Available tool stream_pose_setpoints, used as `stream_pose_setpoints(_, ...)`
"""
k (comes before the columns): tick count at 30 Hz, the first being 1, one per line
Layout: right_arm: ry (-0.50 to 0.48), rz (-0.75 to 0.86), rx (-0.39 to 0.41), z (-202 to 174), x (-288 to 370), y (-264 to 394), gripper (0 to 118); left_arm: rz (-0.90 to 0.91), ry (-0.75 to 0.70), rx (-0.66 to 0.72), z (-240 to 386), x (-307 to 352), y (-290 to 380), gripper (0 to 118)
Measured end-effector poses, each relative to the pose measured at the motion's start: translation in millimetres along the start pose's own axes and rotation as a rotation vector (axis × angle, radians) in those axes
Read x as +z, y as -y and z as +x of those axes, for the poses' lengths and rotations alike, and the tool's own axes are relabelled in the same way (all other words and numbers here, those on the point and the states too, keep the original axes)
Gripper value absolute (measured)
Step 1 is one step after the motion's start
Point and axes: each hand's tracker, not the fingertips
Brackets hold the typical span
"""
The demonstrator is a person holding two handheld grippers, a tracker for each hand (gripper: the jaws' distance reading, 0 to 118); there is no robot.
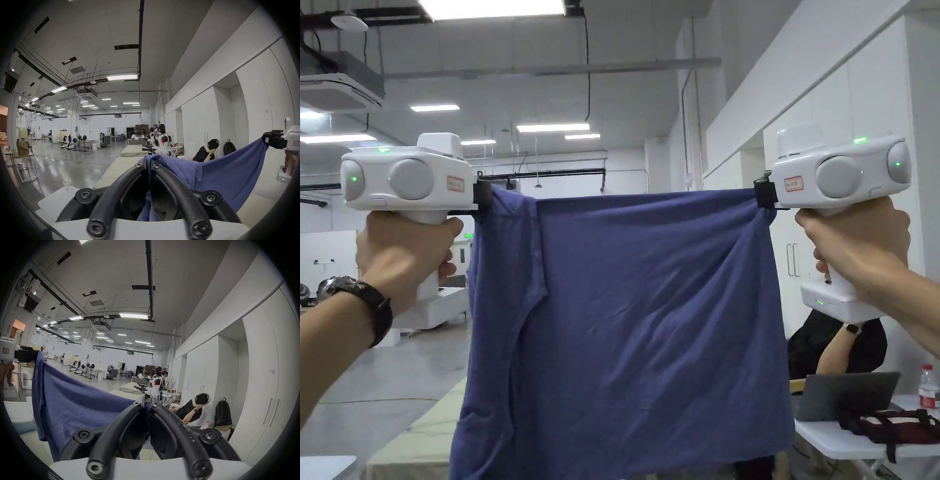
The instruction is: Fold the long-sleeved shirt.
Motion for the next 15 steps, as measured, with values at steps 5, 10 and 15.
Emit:
stream_pose_setpoints(5, 0.004, -0.021, 0.005, 1, -36, 24, 7, -0.021, -0.001, 0.009, 4, -40, 23, 3)
stream_pose_setpoints(10, 0.004, -0.038, 0.005, 2, -60, 54, 7, -0.044, 0.005, -0.013, 16, -68, 54, 3)
stream_pose_setpoints(15, -0.020, -0.100, -0.023, 4, -77, 98, 7, -0.097, 0.020, -0.019, 25, -84, 97, 3)
